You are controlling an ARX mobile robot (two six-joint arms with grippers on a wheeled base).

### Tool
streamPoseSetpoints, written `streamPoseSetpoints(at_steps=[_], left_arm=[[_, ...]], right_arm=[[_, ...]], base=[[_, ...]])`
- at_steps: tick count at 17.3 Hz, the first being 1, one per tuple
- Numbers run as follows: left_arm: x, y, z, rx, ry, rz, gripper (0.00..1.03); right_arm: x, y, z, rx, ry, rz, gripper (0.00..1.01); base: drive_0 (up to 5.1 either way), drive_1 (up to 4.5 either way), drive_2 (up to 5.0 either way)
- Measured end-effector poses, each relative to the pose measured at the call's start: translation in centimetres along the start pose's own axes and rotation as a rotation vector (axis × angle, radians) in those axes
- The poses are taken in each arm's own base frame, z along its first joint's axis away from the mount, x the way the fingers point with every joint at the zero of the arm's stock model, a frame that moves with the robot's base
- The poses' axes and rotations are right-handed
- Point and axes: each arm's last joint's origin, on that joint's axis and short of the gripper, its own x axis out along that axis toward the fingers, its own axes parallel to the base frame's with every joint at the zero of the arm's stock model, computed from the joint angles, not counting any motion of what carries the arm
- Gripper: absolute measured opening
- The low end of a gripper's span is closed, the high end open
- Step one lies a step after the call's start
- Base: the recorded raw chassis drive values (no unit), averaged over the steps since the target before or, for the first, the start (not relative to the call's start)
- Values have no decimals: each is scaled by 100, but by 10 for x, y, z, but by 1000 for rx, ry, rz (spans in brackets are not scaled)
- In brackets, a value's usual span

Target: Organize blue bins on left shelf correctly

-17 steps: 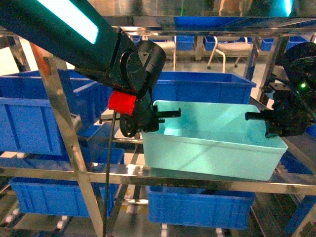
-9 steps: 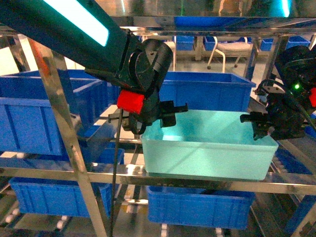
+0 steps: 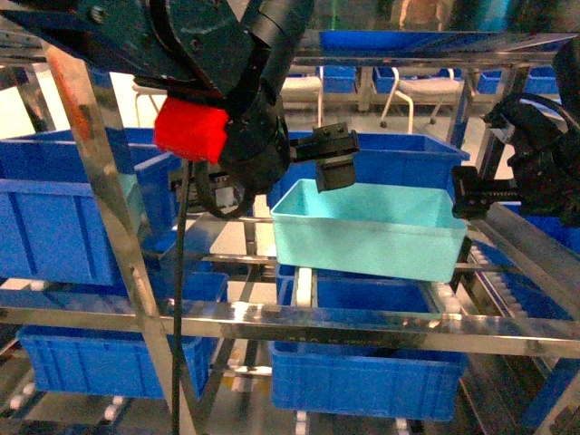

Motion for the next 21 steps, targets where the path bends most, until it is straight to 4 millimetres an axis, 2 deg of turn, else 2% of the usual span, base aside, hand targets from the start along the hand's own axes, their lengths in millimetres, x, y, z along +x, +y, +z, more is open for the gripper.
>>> streamPoseSetpoints(at_steps=[1,3,5,6,8,10,11,12,13,14,15,16,17,18,19,20,21], left_arm=[[-9,2,-9,-6,31,9,98],[-23,8,-37,3,155,51,98],[-44,13,-50,-1,175,54,98],[-65,18,-49,-23,152,39,98],[-89,22,-44,-37,102,3,98],[-90,22,-44,-38,97,0,98],[-82,22,-47,-24,53,-3,97],[-74,26,-54,8,-193,-12,88],[-77,52,-75,84,-379,40,75],[-91,84,-89,126,-516,67,63],[-115,103,-86,129,-687,61,50],[-140,114,-82,124,-827,35,37],[-149,121,-87,138,-848,26,28],[-152,136,-106,167,-822,29,12],[-151,146,-120,178,-776,44,1],[-156,157,-130,184,-750,54,2],[-164,160,-131,180,-773,48,2]], right_arm=[[-6,4,-8,-10,18,7,98],[-11,11,-39,-27,105,20,98],[-24,15,-55,-27,150,30,98],[-40,18,-53,-19,137,42,98],[-64,20,-44,23,110,44,98],[-75,21,-34,57,60,48,98],[-65,19,-39,36,-120,-4,93],[-60,16,-58,19,-301,-98,82],[-69,15,-94,11,-419,-122,69],[-92,12,-110,8,-565,-137,56],[-120,12,-103,6,-728,-142,45],[-158,15,-92,1,-910,-140,30],[-169,16,-98,-1,-928,-136,21],[-169,10,-127,-6,-834,-123,4],[-170,6,-145,3,-771,-141,2],[-180,7,-153,4,-787,-147,2],[-191,8,-152,1,-826,-146,2]], base=[[0,0,0],[0,0,0],[0,0,0],[0,0,0],[0,0,0],[0,0,0],[0,0,0],[0,0,0],[0,0,0],[0,0,0],[0,0,0],[0,0,0],[0,0,0],[0,0,0],[0,0,0],[0,0,0],[0,0,0]])
